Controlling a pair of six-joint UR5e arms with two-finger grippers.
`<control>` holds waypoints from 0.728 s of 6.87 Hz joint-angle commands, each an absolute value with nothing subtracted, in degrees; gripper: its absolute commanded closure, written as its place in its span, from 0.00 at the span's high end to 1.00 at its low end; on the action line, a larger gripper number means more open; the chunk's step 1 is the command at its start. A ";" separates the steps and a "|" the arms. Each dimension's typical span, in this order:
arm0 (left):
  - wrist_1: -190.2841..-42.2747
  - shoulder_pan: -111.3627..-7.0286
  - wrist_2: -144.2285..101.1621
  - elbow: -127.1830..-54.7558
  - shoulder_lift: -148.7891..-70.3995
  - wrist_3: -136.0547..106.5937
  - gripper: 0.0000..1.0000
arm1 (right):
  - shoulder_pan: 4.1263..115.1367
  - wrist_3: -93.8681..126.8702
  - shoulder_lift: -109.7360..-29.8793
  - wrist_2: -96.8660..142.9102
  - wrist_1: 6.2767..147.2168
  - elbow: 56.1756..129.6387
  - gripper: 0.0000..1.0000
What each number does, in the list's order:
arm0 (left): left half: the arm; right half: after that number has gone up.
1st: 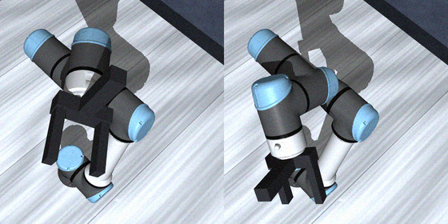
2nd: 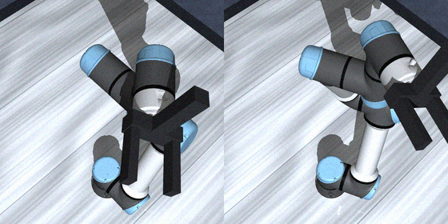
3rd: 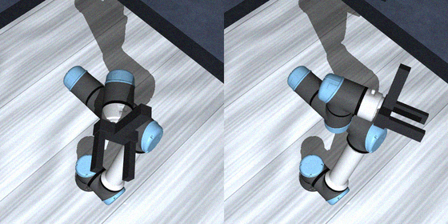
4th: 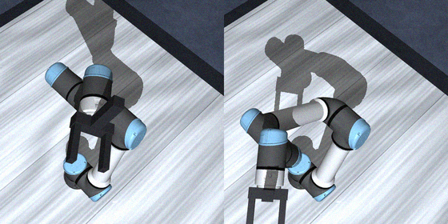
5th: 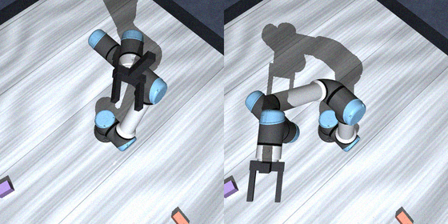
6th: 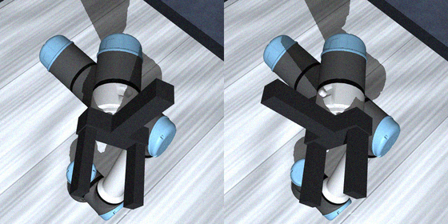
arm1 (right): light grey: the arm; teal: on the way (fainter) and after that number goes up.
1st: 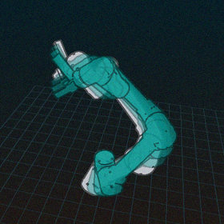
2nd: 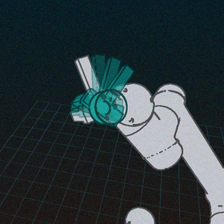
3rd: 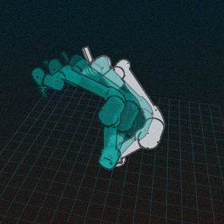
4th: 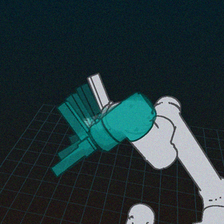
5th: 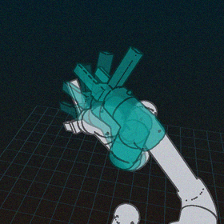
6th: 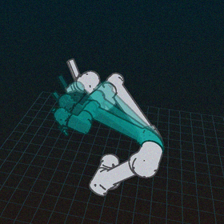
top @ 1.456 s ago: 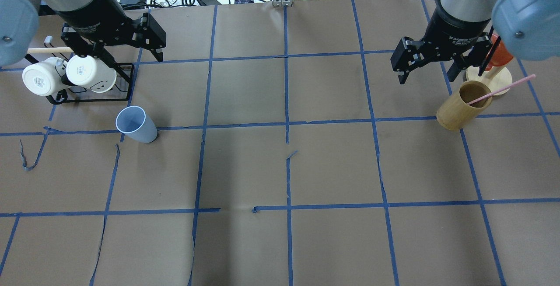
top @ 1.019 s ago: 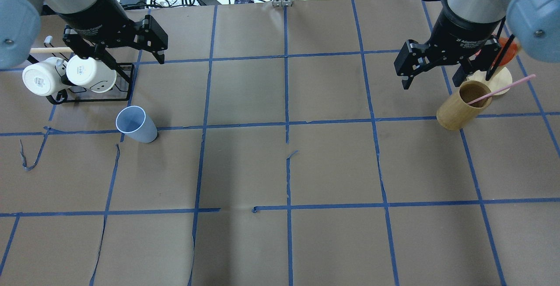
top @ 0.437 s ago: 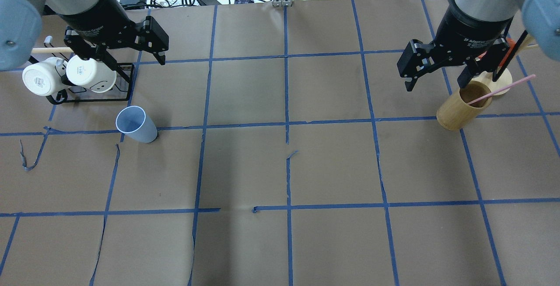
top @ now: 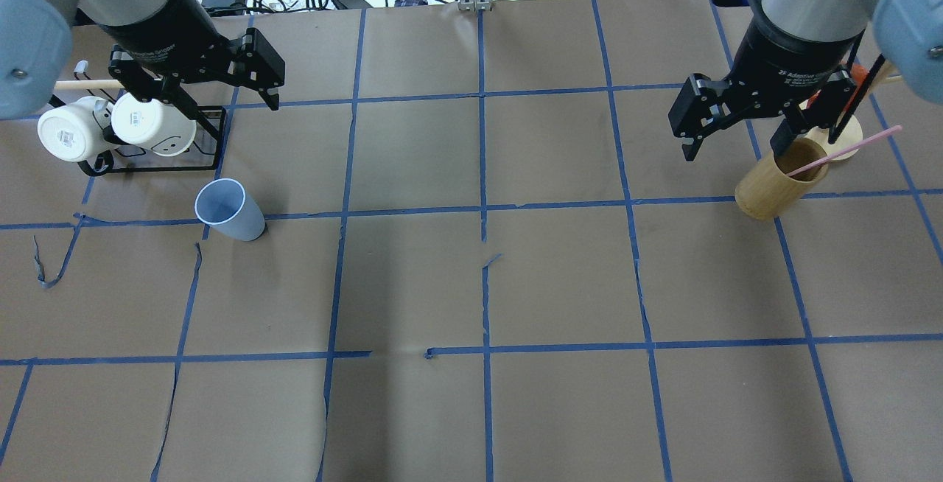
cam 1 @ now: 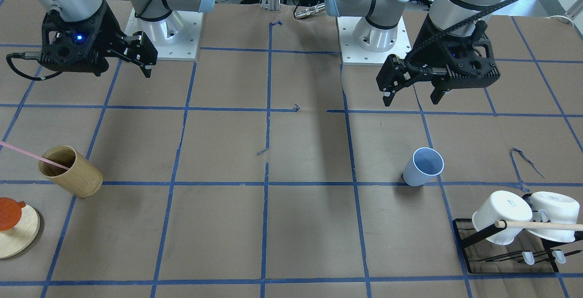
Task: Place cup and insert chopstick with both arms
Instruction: 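Lower the right gripper toward the pink chopstick in the bamboo cup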
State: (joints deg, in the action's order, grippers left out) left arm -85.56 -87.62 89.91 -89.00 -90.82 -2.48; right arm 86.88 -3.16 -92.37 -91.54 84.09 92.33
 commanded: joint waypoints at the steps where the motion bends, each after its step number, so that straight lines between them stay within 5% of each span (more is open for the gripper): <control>1: -85.61 -87.63 89.91 -88.95 -90.88 -2.46 1.00 | 86.84 -3.08 -92.20 -91.93 83.76 92.81 1.00; 5: -85.61 -87.63 89.83 -89.03 -90.88 -2.46 1.00 | 86.84 -3.08 -92.20 -92.02 84.55 92.99 1.00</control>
State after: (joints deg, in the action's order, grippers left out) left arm -85.60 -87.63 89.89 -89.03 -90.88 -2.48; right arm 86.84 -3.08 -92.16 -91.95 84.32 92.95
